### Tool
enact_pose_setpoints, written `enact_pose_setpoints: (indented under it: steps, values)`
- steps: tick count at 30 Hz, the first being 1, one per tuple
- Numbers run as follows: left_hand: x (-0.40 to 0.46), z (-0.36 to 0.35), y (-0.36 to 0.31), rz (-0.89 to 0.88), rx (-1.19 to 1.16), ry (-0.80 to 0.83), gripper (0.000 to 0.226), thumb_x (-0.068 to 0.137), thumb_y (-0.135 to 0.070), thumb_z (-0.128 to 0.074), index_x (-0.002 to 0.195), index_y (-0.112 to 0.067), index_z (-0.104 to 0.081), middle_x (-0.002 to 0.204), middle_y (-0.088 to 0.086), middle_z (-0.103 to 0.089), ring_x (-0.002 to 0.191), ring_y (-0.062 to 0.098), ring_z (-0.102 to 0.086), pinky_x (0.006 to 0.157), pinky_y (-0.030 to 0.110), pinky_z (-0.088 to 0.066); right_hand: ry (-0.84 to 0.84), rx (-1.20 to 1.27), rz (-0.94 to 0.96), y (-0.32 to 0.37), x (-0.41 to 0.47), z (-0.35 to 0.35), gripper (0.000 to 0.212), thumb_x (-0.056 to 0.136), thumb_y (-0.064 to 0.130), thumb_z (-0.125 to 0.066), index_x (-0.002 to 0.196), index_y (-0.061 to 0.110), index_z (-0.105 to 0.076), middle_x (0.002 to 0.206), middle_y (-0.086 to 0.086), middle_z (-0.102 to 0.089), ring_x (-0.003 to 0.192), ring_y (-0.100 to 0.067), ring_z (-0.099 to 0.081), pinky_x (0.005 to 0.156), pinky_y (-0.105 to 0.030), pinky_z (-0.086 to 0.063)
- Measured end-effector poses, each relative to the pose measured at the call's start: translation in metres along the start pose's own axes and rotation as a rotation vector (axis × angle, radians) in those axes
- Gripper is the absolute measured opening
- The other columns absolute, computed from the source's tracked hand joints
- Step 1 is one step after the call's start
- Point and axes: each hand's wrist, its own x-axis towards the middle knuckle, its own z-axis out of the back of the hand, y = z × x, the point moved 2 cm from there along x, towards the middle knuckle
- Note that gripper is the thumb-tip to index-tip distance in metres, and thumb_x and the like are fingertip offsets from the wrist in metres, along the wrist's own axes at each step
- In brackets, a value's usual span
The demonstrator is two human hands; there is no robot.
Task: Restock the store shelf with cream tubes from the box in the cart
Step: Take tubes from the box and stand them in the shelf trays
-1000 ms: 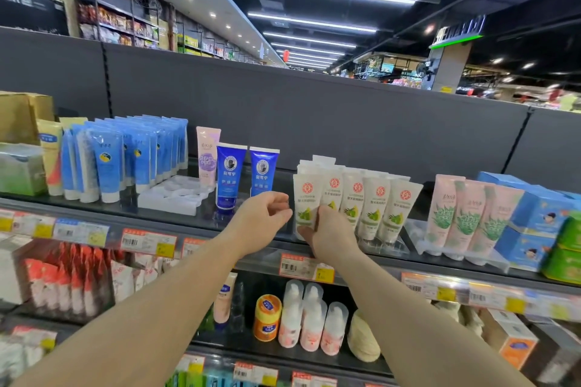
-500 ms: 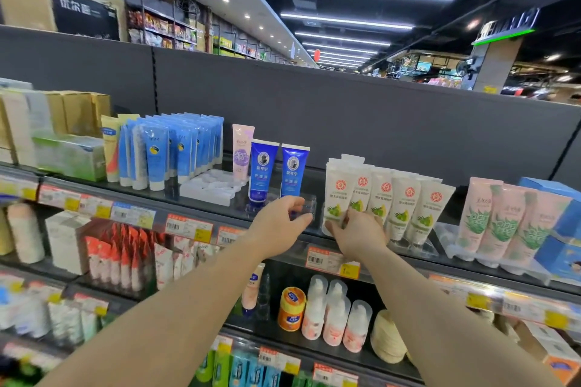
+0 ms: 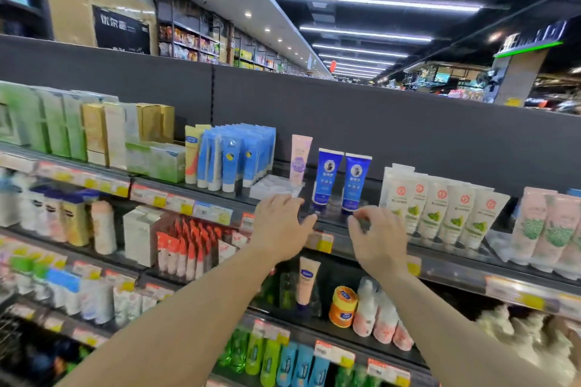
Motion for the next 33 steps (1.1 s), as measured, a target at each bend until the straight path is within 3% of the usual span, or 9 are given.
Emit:
enact_pose_setpoints:
  steps: [3, 5, 8, 12, 17, 20, 26, 33]
  values:
    - [-0.027, 0.040, 0.069, 0.040, 0.111, 0.000, 0.058, 0.096, -0.057, -0.036, 0.147, -0.028, -0.036, 0.159, 0.002, -0.027, 0.148, 0.024, -0.013, 0.121, 0.048, -0.008, 0.236, -0.114, 0.052, 0.070, -0.013, -0.056, 0.041, 0.096, 0.044, -0.047, 0.129, 0.022, -0.057, 0.131, -0.001, -0.057, 0.126, -0.026, -0.045, 0.104, -0.040, -0.038]
    - [-0.053, 0.072, 0.131, 0.103, 0.204, 0.060, 0.064, 0.096, -0.061, -0.032, 0.152, -0.030, -0.026, 0.164, 0.003, -0.010, 0.151, 0.027, 0.001, 0.120, 0.051, 0.001, 0.430, -0.182, 0.093, 0.127, -0.031, -0.102, 0.057, 0.098, 0.051, -0.035, 0.144, 0.019, -0.040, 0.152, -0.005, -0.038, 0.141, -0.030, -0.027, 0.115, -0.046, -0.026]
    - [-0.100, 0.126, 0.231, 0.249, 0.376, 0.178, 0.073, 0.094, -0.069, -0.024, 0.155, -0.032, -0.009, 0.165, 0.002, 0.007, 0.150, 0.030, 0.013, 0.119, 0.054, 0.007, 0.610, -0.178, 0.117, 0.222, -0.066, -0.163, 0.070, 0.097, 0.060, -0.026, 0.153, 0.018, -0.020, 0.162, -0.004, -0.012, 0.149, -0.028, -0.006, 0.119, -0.051, -0.011]
    - [-0.168, 0.201, 0.340, 0.443, 0.466, 0.256, 0.079, 0.092, -0.072, -0.020, 0.156, -0.029, -0.001, 0.164, 0.003, 0.011, 0.150, 0.032, 0.012, 0.119, 0.056, 0.003, 0.763, -0.153, 0.229, 0.350, -0.107, -0.225, 0.074, 0.097, 0.061, -0.022, 0.156, 0.019, -0.008, 0.164, 0.001, -0.002, 0.150, -0.026, 0.005, 0.119, -0.050, -0.001]
    - [-0.237, 0.277, 0.430, 0.628, 0.514, 0.202, 0.076, 0.093, -0.069, -0.021, 0.156, -0.029, -0.004, 0.164, 0.004, 0.009, 0.150, 0.031, 0.014, 0.118, 0.055, 0.007, 0.893, -0.087, 0.354, 0.473, -0.144, -0.280, 0.073, 0.097, 0.062, -0.024, 0.156, 0.025, 0.000, 0.164, 0.000, 0.008, 0.150, -0.026, 0.011, 0.120, -0.049, 0.003]
    - [-0.278, 0.307, 0.477, 0.775, 0.519, 0.196, 0.076, 0.093, -0.071, -0.020, 0.156, -0.031, -0.004, 0.164, 0.003, 0.010, 0.149, 0.030, 0.015, 0.119, 0.055, 0.007, 0.930, -0.061, 0.457, 0.534, -0.172, -0.313, 0.073, 0.096, 0.064, -0.026, 0.156, 0.028, -0.007, 0.164, -0.001, 0.009, 0.149, -0.027, 0.012, 0.120, -0.051, 0.002]
    - [-0.327, 0.345, 0.565, 0.971, 0.541, 0.181, 0.076, 0.093, -0.071, -0.023, 0.156, -0.032, -0.006, 0.164, 0.003, 0.009, 0.149, 0.030, 0.015, 0.119, 0.056, 0.007, 0.996, -0.008, 0.580, 0.624, -0.207, -0.387, 0.070, 0.097, 0.061, -0.030, 0.155, 0.025, -0.016, 0.164, -0.003, -0.003, 0.150, -0.028, 0.006, 0.119, -0.051, 0.001]
    - [-0.305, 0.372, 0.664, 1.030, 0.582, 0.163, 0.073, 0.095, -0.066, -0.025, 0.156, -0.031, -0.006, 0.164, 0.005, 0.008, 0.149, 0.031, 0.015, 0.119, 0.055, 0.007, 1.070, 0.051, 0.601, 0.698, -0.198, -0.497, 0.069, 0.096, 0.059, -0.034, 0.154, 0.025, -0.019, 0.163, -0.006, -0.007, 0.150, -0.031, 0.003, 0.119, -0.052, 0.001]
